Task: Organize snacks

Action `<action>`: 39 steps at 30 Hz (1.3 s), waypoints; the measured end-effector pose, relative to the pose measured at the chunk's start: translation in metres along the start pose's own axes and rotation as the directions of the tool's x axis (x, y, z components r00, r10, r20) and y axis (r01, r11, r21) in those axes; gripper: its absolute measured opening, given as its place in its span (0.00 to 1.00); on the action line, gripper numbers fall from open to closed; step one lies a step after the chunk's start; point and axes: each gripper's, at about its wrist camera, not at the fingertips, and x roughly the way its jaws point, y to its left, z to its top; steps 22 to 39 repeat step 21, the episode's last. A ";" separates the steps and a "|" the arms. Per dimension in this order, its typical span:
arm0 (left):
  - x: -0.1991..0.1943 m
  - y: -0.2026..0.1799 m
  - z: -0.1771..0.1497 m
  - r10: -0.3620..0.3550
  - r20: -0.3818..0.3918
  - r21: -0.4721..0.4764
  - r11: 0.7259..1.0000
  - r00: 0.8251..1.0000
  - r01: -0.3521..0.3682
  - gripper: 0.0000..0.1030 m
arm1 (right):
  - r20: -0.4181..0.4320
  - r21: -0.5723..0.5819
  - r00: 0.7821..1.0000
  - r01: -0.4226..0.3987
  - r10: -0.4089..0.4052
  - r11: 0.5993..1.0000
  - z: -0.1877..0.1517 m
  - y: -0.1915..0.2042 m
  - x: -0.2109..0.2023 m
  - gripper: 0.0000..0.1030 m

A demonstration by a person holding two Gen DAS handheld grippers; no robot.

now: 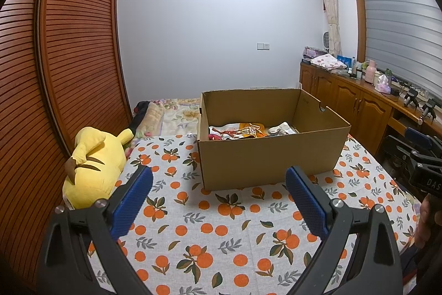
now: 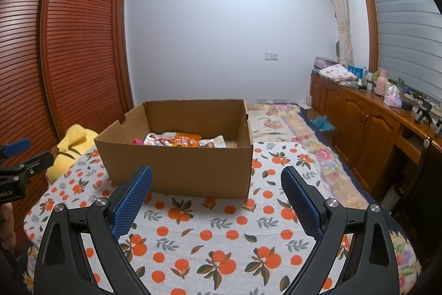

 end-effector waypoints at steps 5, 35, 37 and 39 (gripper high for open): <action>0.000 0.000 0.000 0.001 0.000 0.000 1.000 1.000 -0.001 0.95 | -0.003 0.002 1.000 0.000 0.000 1.000 -0.002 0.000 0.001 0.93; 0.001 -0.001 -0.001 0.001 -0.001 0.001 1.000 1.000 -0.001 0.95 | -0.003 0.002 1.000 0.000 0.000 1.000 -0.002 0.000 0.001 0.93; 0.001 -0.001 -0.001 0.001 -0.001 0.001 1.000 1.000 -0.001 0.95 | -0.003 0.002 1.000 0.000 0.000 1.000 -0.002 0.000 0.001 0.93; 0.001 -0.001 -0.001 0.001 -0.001 0.001 1.000 1.000 -0.001 0.95 | -0.003 0.002 1.000 0.000 0.000 1.000 -0.002 0.000 0.001 0.93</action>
